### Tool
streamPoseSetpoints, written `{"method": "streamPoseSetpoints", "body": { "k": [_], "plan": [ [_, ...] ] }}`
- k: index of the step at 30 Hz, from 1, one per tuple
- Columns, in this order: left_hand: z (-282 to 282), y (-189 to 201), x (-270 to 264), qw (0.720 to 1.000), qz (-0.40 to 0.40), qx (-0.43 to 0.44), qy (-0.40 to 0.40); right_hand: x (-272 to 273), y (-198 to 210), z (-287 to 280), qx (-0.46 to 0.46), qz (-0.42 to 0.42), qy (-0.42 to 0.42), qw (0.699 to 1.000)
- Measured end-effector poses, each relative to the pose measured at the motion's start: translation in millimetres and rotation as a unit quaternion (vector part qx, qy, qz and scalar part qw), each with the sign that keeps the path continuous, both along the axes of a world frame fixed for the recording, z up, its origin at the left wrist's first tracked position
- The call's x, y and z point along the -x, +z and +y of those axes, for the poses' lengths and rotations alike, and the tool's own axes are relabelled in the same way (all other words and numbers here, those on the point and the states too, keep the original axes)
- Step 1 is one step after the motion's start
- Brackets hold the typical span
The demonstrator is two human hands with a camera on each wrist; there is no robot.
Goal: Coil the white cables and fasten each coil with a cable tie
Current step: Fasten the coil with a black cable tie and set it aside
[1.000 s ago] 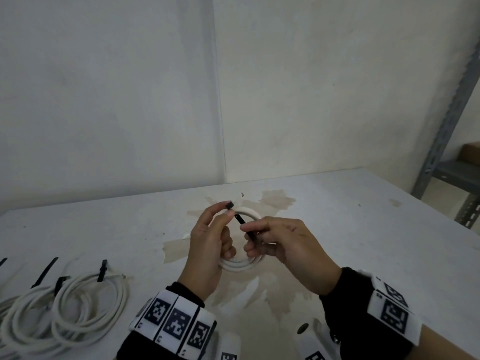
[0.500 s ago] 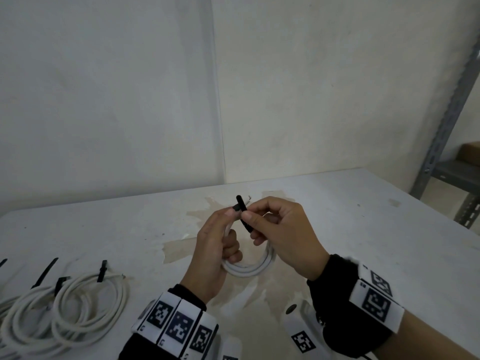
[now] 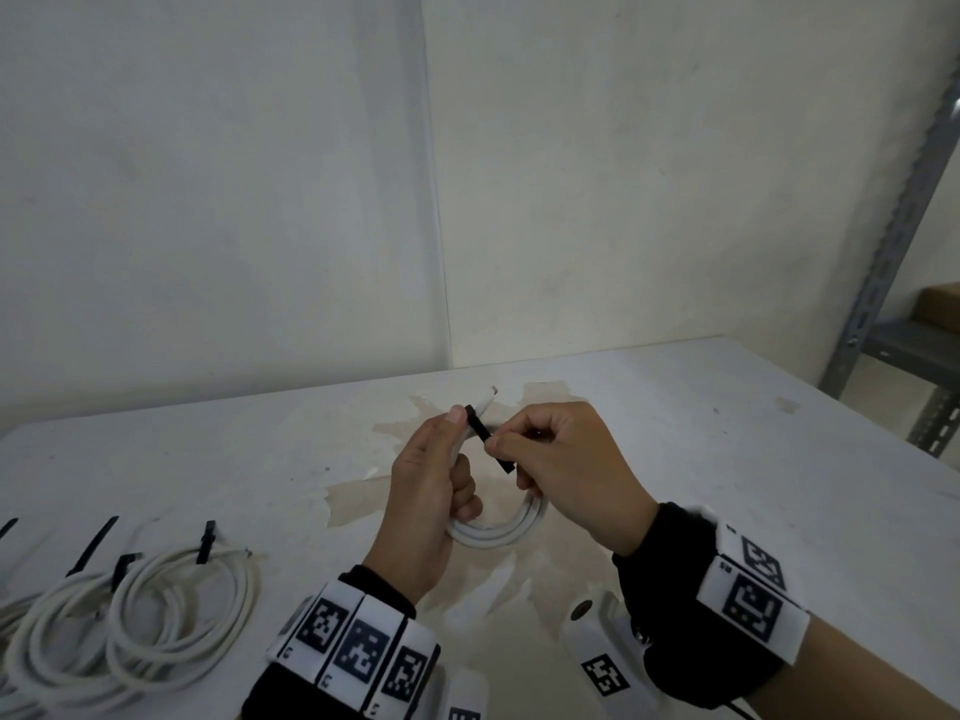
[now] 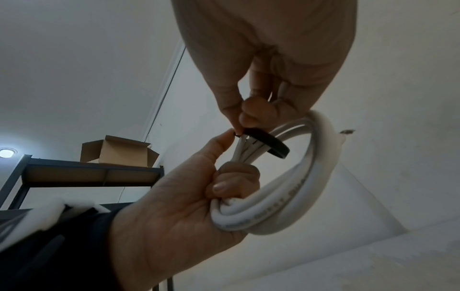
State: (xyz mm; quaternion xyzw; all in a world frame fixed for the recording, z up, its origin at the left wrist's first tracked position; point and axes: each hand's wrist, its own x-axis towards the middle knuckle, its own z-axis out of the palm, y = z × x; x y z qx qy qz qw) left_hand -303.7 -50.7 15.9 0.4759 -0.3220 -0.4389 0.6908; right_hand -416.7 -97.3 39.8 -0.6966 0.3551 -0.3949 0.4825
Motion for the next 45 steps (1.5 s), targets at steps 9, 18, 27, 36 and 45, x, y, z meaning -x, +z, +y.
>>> {"method": "streamPoseSetpoints", "body": {
  "k": [9,18,27,36,45],
  "plan": [
    [0,-3,-3,0.998,-0.064,0.002,0.014,-6,0,3,0.006,-0.029,0.017,0.999],
    [5,1,-12,0.998,-0.038,0.017,0.038,-15,-9,6,0.077,-0.029,0.011,0.997],
    [4,-2,-8,0.995,-0.084,0.001,0.055,-16,-12,7,0.110,-0.031,0.005,0.993],
    [8,0,-21,0.996,-0.080,-0.019,0.017,-9,9,-10,0.090,-0.022,0.026,0.995],
    [11,7,-16,0.990,-0.136,-0.043,0.010,-14,21,-7,0.137,0.020,0.081,0.987]
  ]
}}
